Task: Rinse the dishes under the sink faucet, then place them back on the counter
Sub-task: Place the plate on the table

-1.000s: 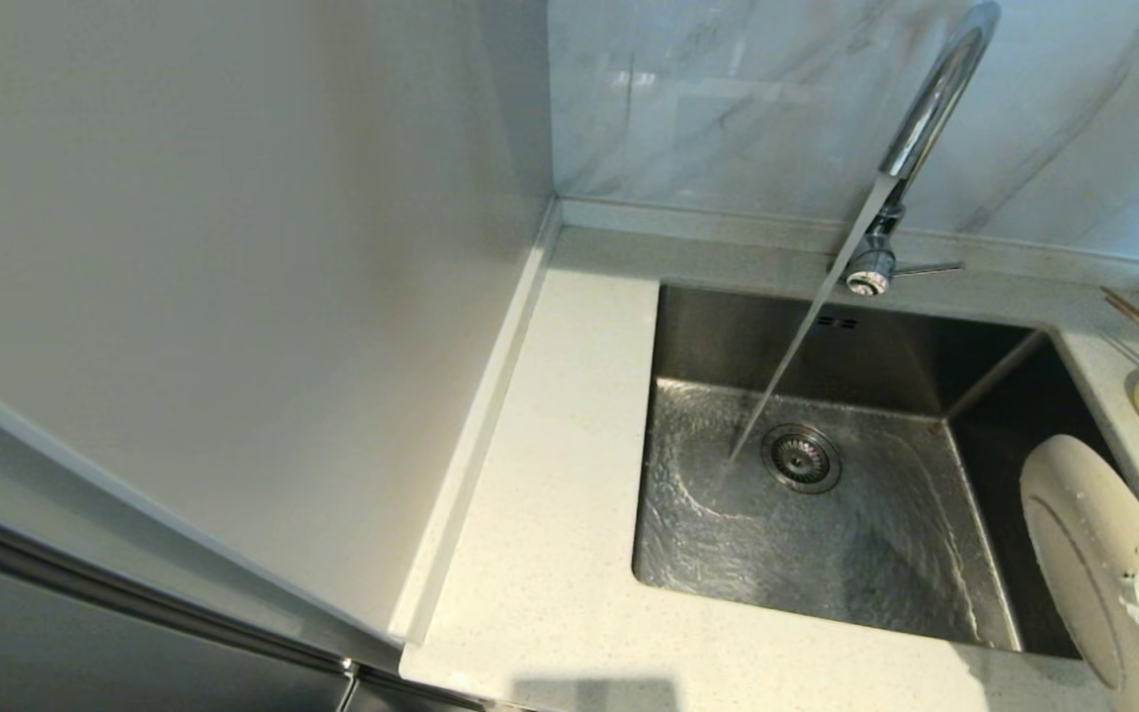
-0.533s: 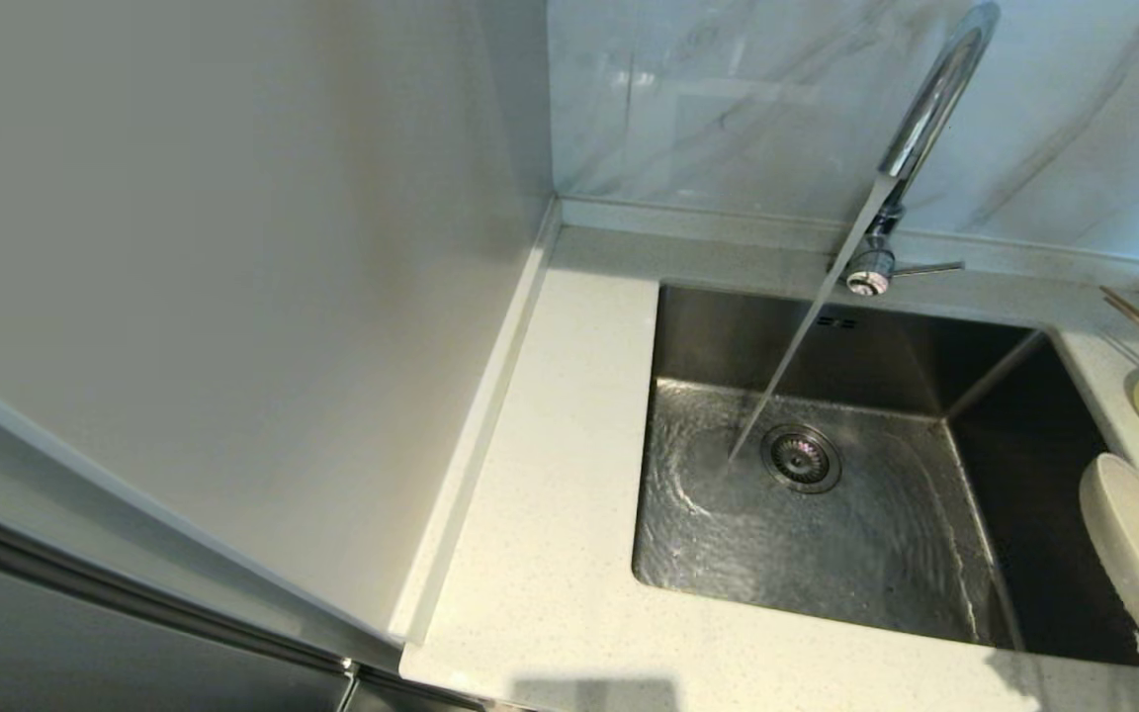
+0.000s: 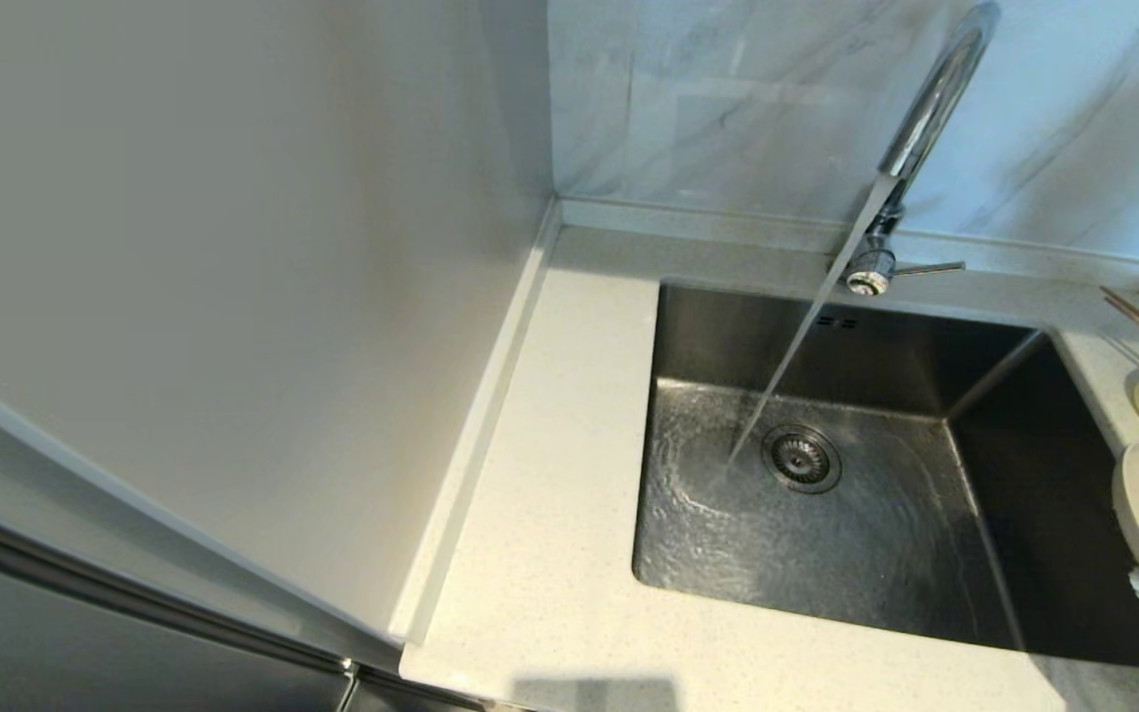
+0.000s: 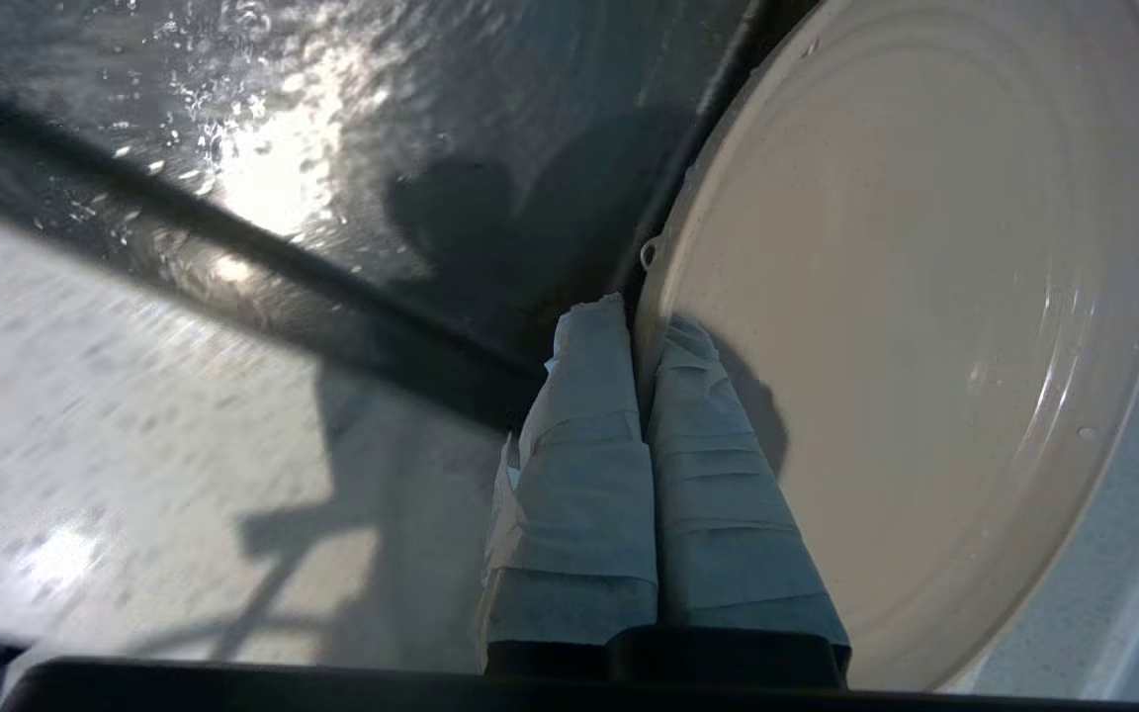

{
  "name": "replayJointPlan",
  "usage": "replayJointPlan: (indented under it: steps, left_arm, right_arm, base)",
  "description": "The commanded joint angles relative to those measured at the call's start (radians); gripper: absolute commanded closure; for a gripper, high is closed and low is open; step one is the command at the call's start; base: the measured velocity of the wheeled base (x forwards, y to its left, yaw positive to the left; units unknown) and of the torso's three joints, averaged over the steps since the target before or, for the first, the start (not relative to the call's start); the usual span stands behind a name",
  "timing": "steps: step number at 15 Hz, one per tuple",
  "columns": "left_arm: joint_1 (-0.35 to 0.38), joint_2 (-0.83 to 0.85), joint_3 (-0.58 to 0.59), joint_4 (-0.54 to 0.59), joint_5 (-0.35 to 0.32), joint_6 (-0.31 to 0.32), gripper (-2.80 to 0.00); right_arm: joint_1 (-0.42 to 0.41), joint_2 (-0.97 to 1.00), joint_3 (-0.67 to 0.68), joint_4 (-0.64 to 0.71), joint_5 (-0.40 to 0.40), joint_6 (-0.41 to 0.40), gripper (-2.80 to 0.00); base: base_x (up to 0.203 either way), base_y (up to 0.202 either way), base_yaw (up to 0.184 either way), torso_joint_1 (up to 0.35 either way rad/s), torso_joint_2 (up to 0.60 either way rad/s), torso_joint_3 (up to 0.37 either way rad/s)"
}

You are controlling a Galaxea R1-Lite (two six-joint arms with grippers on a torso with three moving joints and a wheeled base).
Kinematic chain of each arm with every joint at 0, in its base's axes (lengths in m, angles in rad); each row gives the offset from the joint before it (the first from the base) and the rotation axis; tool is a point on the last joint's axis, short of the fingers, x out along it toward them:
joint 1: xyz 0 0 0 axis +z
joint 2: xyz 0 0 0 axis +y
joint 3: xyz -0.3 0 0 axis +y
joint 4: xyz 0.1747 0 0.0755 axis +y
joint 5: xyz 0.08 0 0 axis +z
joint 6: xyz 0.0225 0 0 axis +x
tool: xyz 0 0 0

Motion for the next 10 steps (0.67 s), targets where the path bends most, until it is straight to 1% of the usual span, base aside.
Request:
replayJointPlan:
  steps: [1,2,3,4,6,8,10]
  left_arm:
    - [0.000,0.000,0.000,0.000,0.000,-0.001,0.00]
    - [0.000,0.000,0.000,0.000,0.000,-0.001,0.00]
    - [0.000,0.002,0.000,0.000,0.000,0.001,0.00]
    - [0.000,0.000,0.000,0.000,0.000,-0.001,0.00]
    - [0.000,0.000,0.000,0.000,0.000,-0.001,0.00]
    - [0.000,0.000,0.000,0.000,0.000,-0.001,0.00]
    - [0.000,0.000,0.000,0.000,0.000,0.000,0.00]
  right_arm:
    - [-0.006,0.131,0.010,-0.080,-0.034,0.005,0.00]
    - [-0.018,0.180,0.020,-0.144,-0.074,0.014,0.00]
    - [-0.049,0.208,0.037,-0.204,-0.100,0.021,0.00]
    - [-0.091,0.213,0.055,-0.225,-0.107,0.024,0.00]
    - [-0.167,0.210,0.073,-0.235,-0.105,0.026,0.00]
    - [-0.242,0.215,0.087,-0.236,-0.077,0.023,0.00]
    - [-0.279,0.217,0.090,-0.236,-0.064,0.023,0.00]
  base:
    - [0.000,0.000,0.000,0.000,0.00,0.000]
    - [0.000,0.000,0.000,0.000,0.00,0.000]
    - [0.000,0.000,0.000,0.000,0.00,0.000]
    - [0.000,0.000,0.000,0.000,0.00,0.000]
    - [0.000,0.000,0.000,0.000,0.00,0.000]
    - [0.000,0.000,0.000,0.000,0.00,0.000]
    - [0.000,0.000,0.000,0.000,0.00,0.000]
